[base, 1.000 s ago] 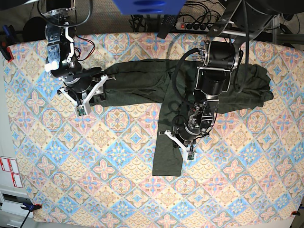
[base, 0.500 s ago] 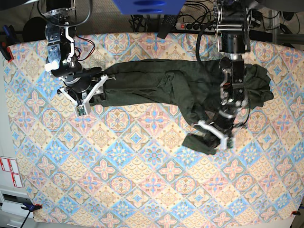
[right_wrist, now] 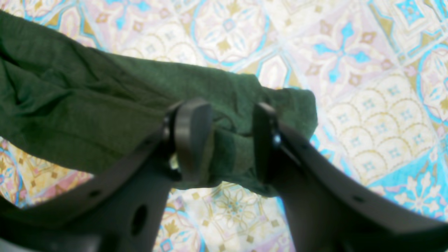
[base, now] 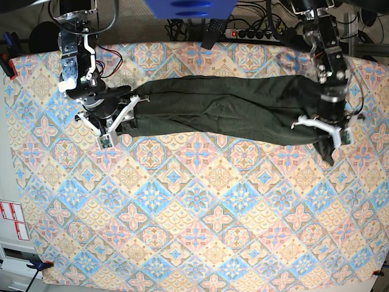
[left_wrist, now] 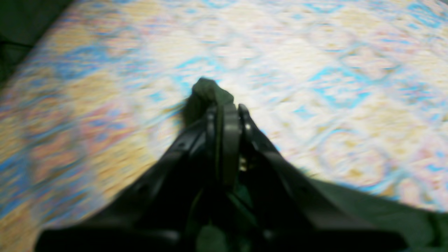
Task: Fold the T-shirt properly
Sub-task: 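Raise the left gripper back to the shirt's end, then grasp the strip end with the left gripper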
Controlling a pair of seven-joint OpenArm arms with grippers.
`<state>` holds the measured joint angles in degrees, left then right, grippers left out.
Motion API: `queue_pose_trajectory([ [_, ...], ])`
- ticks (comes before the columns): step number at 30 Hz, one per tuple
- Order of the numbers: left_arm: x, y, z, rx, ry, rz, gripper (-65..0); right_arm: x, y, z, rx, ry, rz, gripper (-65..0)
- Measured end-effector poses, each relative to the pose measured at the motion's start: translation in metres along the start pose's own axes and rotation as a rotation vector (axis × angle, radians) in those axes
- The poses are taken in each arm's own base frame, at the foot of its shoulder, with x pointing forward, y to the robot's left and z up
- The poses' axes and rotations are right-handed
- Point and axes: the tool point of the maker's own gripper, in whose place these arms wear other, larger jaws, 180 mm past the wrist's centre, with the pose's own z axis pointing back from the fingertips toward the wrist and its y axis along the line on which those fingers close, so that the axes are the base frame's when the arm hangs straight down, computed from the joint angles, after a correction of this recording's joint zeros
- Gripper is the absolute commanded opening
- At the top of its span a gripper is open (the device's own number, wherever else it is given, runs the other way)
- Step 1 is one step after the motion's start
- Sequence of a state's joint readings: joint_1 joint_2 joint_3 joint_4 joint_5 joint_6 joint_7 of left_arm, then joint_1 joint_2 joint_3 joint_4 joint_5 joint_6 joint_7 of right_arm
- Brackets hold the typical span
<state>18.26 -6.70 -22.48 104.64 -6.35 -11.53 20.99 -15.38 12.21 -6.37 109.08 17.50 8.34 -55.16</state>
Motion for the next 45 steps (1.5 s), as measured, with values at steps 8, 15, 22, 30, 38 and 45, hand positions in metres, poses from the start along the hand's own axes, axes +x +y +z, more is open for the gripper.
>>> queue_pose_trajectory([
  [8,-0.042,0.009,0.027,0.007,0.11,-0.019,-65.0,-0.013,0.001,0.001,0.001,0.034,-0.004,-42.1],
  [15,-0.082,0.019,0.037,0.025,0.213,-0.008,-65.0,-0.017,0.002,0.002,0.002,0.036,-0.006,-42.1],
  [22,-0.095,0.061,0.045,0.141,0.254,0.008,-50.2,-0.023,0.004,0.003,0.007,0.05,-0.009,-42.0],
  [30,-0.112,0.063,0.047,0.145,0.371,0.018,-25.7,-0.028,0.039,-0.002,0.093,0.068,0.031,-42.1],
  [38,-0.095,0.102,0.044,0.247,0.329,0.036,-25.7,-0.029,0.037,-0.002,0.088,0.07,0.04,-42.1],
  [45,-0.116,0.131,0.019,0.3,0.369,0.101,-25.6,-0.028,0.038,-0.002,0.09,0.066,0.038,-42.1],
])
